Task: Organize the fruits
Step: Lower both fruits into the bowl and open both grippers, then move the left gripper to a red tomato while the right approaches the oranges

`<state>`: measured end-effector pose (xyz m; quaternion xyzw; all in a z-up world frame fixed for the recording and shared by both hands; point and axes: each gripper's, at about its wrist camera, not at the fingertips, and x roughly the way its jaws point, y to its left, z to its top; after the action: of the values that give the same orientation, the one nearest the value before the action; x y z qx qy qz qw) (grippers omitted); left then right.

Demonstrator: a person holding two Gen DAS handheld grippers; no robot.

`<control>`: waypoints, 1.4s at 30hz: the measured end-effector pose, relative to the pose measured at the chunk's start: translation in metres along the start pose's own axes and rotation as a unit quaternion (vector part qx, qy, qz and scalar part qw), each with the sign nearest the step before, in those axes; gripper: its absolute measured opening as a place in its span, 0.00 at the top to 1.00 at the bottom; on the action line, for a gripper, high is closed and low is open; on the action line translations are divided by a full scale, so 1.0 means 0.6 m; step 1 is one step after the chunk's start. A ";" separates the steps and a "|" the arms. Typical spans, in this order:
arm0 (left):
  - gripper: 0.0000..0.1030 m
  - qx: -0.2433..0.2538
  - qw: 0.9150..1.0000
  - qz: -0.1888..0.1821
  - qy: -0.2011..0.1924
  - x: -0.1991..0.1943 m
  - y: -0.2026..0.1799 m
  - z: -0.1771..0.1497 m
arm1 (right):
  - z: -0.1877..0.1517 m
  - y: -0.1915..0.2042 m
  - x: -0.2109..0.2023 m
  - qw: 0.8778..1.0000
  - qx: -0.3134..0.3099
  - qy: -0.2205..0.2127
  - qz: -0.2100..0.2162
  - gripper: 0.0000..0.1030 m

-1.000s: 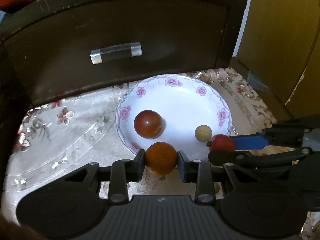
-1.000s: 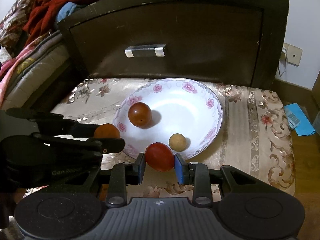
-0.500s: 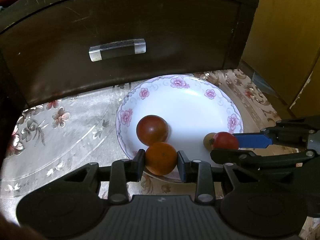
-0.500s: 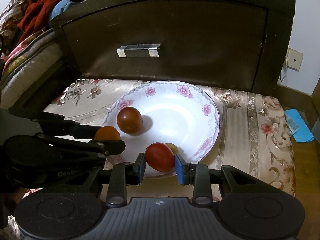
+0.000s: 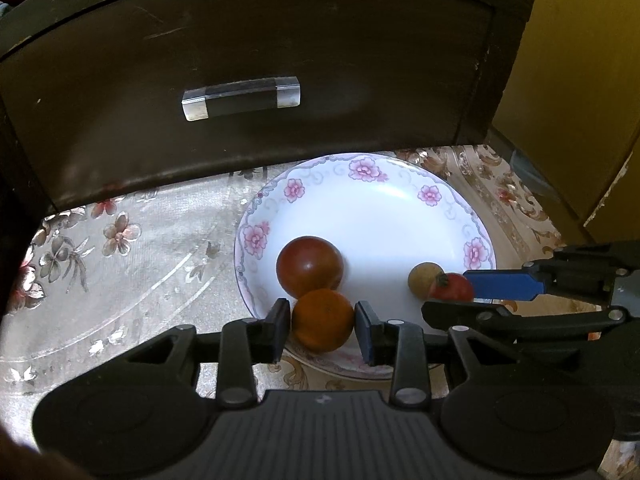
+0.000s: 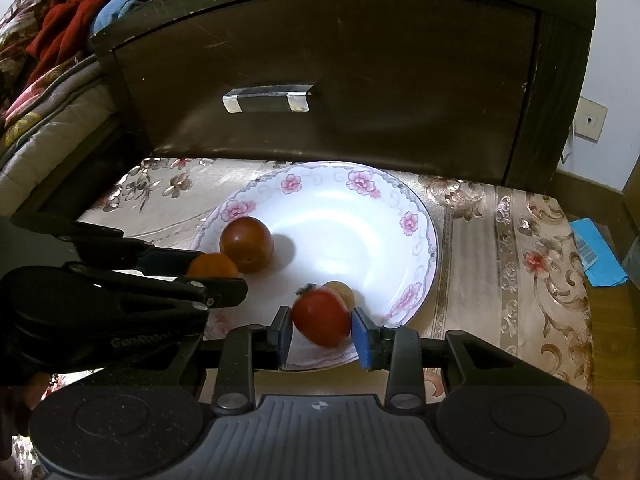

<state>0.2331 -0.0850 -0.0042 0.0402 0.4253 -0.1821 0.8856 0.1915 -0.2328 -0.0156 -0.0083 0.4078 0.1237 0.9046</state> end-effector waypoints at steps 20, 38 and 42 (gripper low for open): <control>0.53 -0.005 1.000 0.003 -0.029 -0.027 0.000 0.010 | 0.011 -0.011 -0.021 0.999 0.014 -0.034 -0.006 0.72; 0.52 -0.011 0.999 0.013 -0.033 -0.064 0.016 -0.006 | 0.007 0.001 -0.044 0.999 0.012 -0.040 0.008 0.72; 0.52 -0.011 0.999 0.015 -0.033 -0.079 0.023 -0.018 | -0.002 0.018 -0.050 0.999 0.000 -0.035 0.020 0.71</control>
<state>0.2030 -0.0559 0.0244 0.0306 0.3974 -0.1649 0.9022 0.1693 -0.2288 0.0069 0.0042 0.3761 0.1418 0.9157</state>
